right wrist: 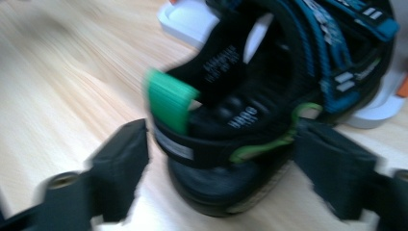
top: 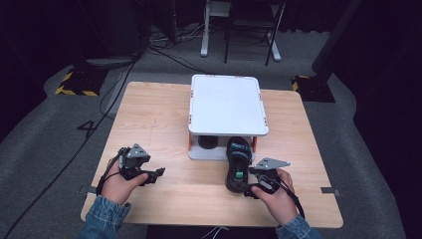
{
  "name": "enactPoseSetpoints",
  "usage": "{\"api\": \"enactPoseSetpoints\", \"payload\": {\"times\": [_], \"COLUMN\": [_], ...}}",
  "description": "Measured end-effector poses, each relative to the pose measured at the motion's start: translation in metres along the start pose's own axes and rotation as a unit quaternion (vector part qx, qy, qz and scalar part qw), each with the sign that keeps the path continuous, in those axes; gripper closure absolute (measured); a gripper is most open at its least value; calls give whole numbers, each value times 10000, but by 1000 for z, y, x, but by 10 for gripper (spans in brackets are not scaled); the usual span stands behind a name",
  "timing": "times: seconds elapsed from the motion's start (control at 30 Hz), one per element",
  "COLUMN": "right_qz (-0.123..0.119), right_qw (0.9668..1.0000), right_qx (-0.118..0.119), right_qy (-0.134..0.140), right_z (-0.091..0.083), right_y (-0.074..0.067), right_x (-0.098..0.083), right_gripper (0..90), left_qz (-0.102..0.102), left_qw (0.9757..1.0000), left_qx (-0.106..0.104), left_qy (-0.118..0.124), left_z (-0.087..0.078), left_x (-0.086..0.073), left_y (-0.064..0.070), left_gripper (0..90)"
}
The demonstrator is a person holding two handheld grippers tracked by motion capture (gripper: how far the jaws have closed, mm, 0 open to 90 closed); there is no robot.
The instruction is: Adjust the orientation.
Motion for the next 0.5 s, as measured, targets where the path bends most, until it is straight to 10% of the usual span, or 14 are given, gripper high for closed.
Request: {"api": "enactPoseSetpoints", "payload": {"times": [0.27, 0.5], "right_qz": [-231, -433], "right_qw": [9996, 9989], "right_qx": [155, 119], "right_qy": [-70, 127], "right_z": [-7, -7], "right_y": [9, 15], "right_x": [2, 13], "right_gripper": [729, 792], "left_qz": [23, 27], "left_qw": [10000, 10000], "left_qx": [-17, 26], "left_qy": [-38, -10], "left_z": [2, 1], "left_x": [0, -1], "left_y": [2, 0], "left_gripper": [257, 257]}}
Point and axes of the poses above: each handheld gripper's, and its own axes: z roughly forward along the jaws, x roughly out of its top, y roughly to its right, the point moved 1 cm from there along z, roughly forward along the jaws, and after that the axes turned 11 degrees about x, right-handed, at the moved point
